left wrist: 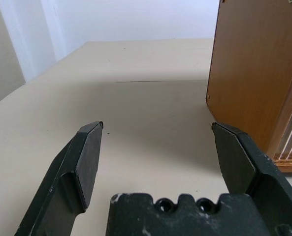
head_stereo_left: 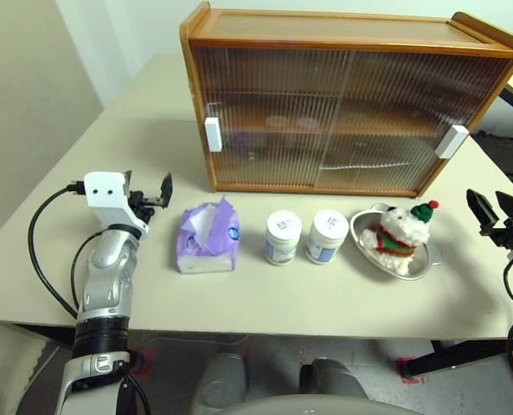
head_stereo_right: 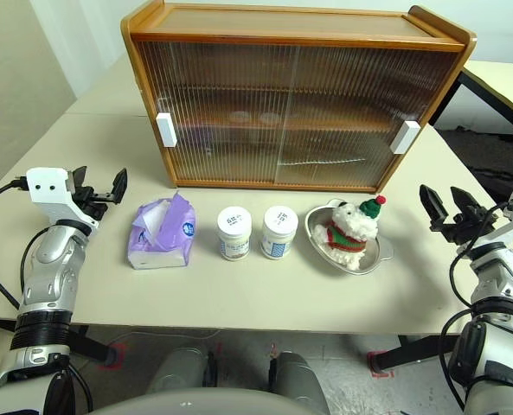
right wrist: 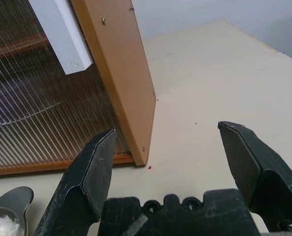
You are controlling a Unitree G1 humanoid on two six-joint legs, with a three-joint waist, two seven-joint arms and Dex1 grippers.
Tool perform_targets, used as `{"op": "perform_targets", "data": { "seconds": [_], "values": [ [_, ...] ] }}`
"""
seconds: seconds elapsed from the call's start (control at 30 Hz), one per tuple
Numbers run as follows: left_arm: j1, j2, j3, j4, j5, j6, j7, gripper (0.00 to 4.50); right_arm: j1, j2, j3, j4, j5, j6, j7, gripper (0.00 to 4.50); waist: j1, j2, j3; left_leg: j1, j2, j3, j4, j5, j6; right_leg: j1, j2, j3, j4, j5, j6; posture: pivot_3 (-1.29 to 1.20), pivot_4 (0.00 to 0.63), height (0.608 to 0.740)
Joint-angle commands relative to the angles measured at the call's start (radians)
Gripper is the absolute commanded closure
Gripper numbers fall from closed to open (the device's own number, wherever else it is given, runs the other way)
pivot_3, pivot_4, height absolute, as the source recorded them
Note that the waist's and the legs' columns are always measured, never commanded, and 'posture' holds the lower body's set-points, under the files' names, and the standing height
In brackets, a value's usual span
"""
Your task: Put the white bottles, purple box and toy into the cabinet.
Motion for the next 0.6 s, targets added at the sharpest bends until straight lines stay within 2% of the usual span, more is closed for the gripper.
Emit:
{"op": "perform_targets", "data": {
  "seconds": [0.03,0.1,0.17,0.3,0.47,0.57,0.6],
  "values": [
    [0.000,0.057,0.042,0.032,-0.009,-0.001,-0.021,0.00,0.028,0.040,0.003,-0.039,0.016,-0.014,0.058,0.02,-0.002,0.000,0.000,0.000,0.000,0.000,0.000,0.000,0.000,0.000,0.000,0.000,0.000,0.000,0.000,0.21,0.000,0.740],
    [-0.002,0.124,0.092,0.085,-0.028,-0.019,-0.054,0.00,0.081,0.103,0.011,-0.121,0.043,-0.015,0.129,0.02,-0.011,-0.005,-0.003,0.000,0.002,0.000,0.000,0.000,0.000,0.000,0.002,0.000,0.000,0.000,-0.001,0.20,0.000,0.740],
    [0.001,0.154,0.110,0.104,-0.046,-0.023,-0.075,0.00,0.120,0.148,0.026,-0.216,0.051,-0.002,0.141,0.02,-0.020,-0.004,-0.003,0.001,0.007,-0.003,0.000,-0.001,-0.001,0.001,0.007,-0.002,0.000,0.000,-0.004,0.19,0.000,0.740],
    [-0.002,0.143,0.100,0.084,-0.043,-0.017,-0.082,0.00,0.154,0.185,0.041,-0.315,0.058,0.026,0.136,0.02,-0.026,0.011,-0.001,0.004,0.003,-0.002,-0.001,-0.003,-0.006,0.003,0.001,-0.004,0.001,0.000,-0.003,0.19,0.007,0.740],
    [-0.008,0.118,0.036,-0.006,-0.095,-0.038,-0.225,0.00,0.268,0.219,0.072,-0.552,0.109,0.128,0.173,0.02,-0.019,0.006,-0.003,0.008,0.002,-0.004,0.000,-0.004,-0.006,0.010,-0.001,-0.009,0.000,-0.001,-0.003,0.17,0.000,0.740],
    [-0.021,0.132,0.004,-0.037,-0.128,-0.045,-0.332,0.57,0.387,0.220,0.099,-0.801,0.172,0.242,0.189,0.00,-0.023,0.009,-0.003,0.007,0.003,-0.005,-0.001,-0.004,-0.007,0.010,0.000,-0.009,0.001,-0.002,-0.004,0.17,0.000,0.740],
    [-0.023,0.137,-0.001,-0.046,-0.132,-0.045,-0.353,0.93,0.418,0.215,0.104,-0.868,0.187,0.271,0.188,0.00,-0.026,0.010,-0.003,0.008,0.003,-0.006,-0.001,-0.004,-0.007,0.010,0.000,-0.009,0.001,-0.002,-0.004,0.17,0.000,0.740]
  ]
}}
